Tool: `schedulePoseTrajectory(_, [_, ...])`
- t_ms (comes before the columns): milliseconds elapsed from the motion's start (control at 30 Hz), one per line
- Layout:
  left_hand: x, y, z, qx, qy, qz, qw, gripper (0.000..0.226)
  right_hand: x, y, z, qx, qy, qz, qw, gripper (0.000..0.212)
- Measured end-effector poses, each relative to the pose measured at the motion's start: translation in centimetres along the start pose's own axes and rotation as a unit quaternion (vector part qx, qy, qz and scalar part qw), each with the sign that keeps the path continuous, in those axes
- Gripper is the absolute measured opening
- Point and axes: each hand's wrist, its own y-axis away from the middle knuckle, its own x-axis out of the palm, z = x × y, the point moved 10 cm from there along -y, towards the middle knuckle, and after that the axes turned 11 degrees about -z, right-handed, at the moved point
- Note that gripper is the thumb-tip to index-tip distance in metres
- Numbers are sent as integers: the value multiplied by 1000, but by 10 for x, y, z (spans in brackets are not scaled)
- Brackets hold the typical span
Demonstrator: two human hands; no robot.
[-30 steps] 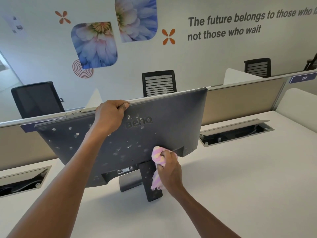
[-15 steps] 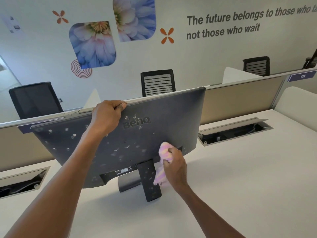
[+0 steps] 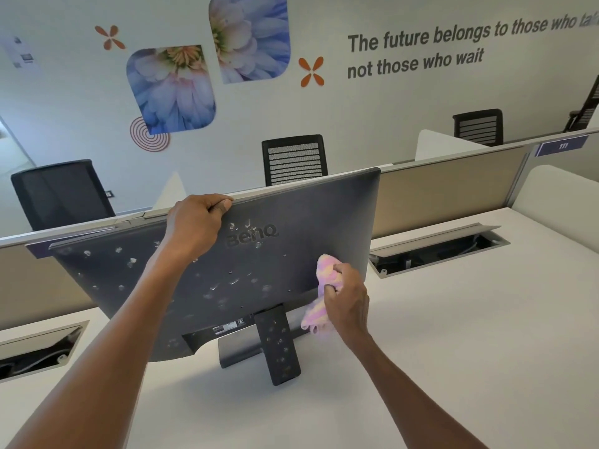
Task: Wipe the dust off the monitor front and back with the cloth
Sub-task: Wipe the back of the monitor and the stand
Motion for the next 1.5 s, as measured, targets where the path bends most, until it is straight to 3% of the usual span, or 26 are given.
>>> schedulePoseTrajectory(167, [1, 1, -1, 3, 2, -2, 1000, 28, 8, 10, 14, -74, -19, 29, 997, 38])
schedulePoseTrajectory(333, [1, 2, -2, 0, -2, -3, 1000, 29, -4, -13, -26, 34, 13, 14, 999, 32])
schedulePoseTrajectory(467, [0, 2, -2, -4, -3, -2, 1000, 29, -13, -23, -3, -3, -8, -18, 1000, 37])
schedulePoseTrajectory(567, [-4, 6, -7, 9, -12, -17, 1000, 28, 1, -7, -4, -42, -5, 25, 999, 39])
schedulePoseTrajectory(667, [-9, 11, -13, 26, -28, -49, 998, 27, 8, -4, -29, 2, 18, 51, 999, 38])
schedulePoseTrajectory(767, [-12, 16, -18, 41, -43, -72, 996, 27, -2, -19, -34, 46, 16, 21, 999, 34])
schedulePoseTrajectory(867, [-16, 21, -22, 51, -33, -97, 993, 25, -10, -20, -8, -6, -13, -15, 1000, 37])
schedulePoseTrajectory(967, [-15, 26, -26, 53, -23, -106, 993, 25, 0, -5, 0, -63, -7, 8, 998, 37])
schedulePoseTrajectory(1167, [-13, 25, -20, 19, -31, -104, 994, 26, -3, -25, -46, 57, 21, 29, 998, 35])
schedulePoseTrajectory(1300, [-13, 25, -17, 0, -32, -107, 994, 27, -15, -36, -28, 30, -8, -7, 999, 35])
schedulePoseTrajectory(1400, [-12, 25, -18, -5, -26, -105, 994, 27, 0, -20, -30, -6, -4, 34, 999, 37])
schedulePoseTrajectory(1500, [-13, 25, -18, -6, -34, -104, 994, 26, -1, -25, -59, 62, 11, 39, 997, 37])
